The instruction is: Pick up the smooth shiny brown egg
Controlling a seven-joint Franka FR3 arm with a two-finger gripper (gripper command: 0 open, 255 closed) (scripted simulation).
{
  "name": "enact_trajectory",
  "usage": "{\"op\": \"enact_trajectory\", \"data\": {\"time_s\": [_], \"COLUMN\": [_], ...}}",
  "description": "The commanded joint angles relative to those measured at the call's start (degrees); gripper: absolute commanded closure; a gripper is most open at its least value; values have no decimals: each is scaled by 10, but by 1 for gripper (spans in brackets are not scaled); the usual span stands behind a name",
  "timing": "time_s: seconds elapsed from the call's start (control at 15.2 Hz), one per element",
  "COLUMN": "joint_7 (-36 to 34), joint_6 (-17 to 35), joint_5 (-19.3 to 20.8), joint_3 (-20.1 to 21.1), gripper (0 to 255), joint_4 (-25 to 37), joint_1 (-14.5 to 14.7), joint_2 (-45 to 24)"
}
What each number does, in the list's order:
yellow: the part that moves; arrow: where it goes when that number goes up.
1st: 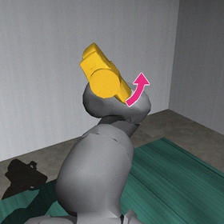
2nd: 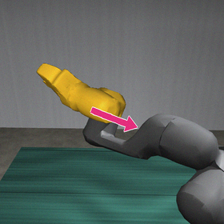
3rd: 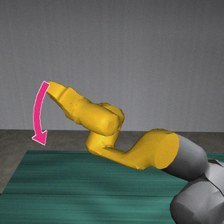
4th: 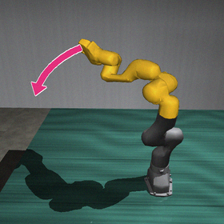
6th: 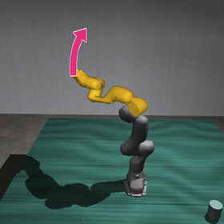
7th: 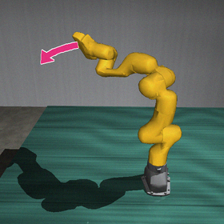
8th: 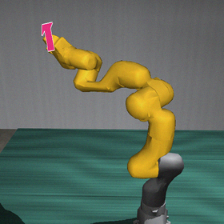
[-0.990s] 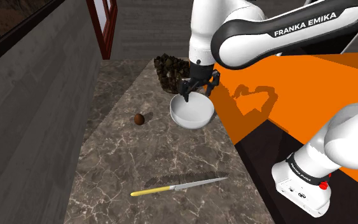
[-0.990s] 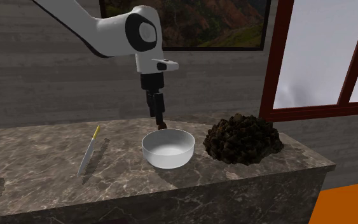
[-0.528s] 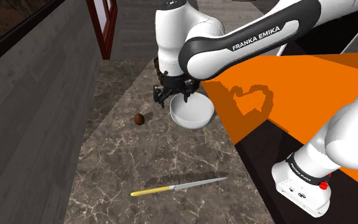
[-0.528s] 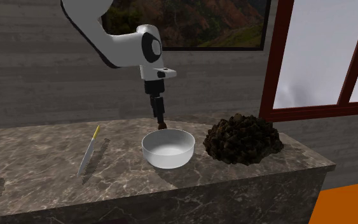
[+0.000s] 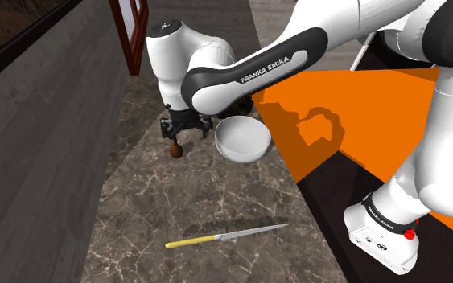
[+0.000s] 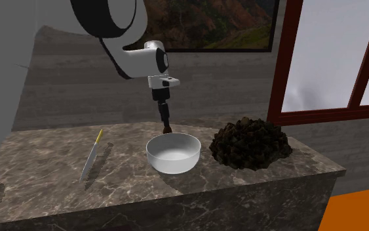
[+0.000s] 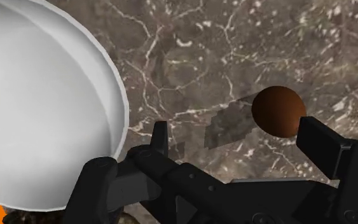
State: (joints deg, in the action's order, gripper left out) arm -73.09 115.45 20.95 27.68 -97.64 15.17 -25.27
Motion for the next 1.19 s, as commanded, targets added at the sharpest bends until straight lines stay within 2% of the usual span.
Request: {"op": "enact_trajectory", "data": {"time_s": [0.0, 0.13, 0.2, 0.79, 0.86, 1.12], "joint_7": [-21, -35, -36, -49, -49, -49], "joint_6": [-17, -38, -40, 1, 0, 0], "joint_5": [23, 39, 40, 53, 53, 53], "joint_3": [-11, -22, -24, -33, -33, -33], "gripper": [0, 0, 0, 0, 255, 255], "joint_4": [65, 135, 143, 126, 126, 127], "joint_1": [26, 53, 56, 59, 60, 60], "joint_2": [-55, -108, -114, -140, -140, -140]}}
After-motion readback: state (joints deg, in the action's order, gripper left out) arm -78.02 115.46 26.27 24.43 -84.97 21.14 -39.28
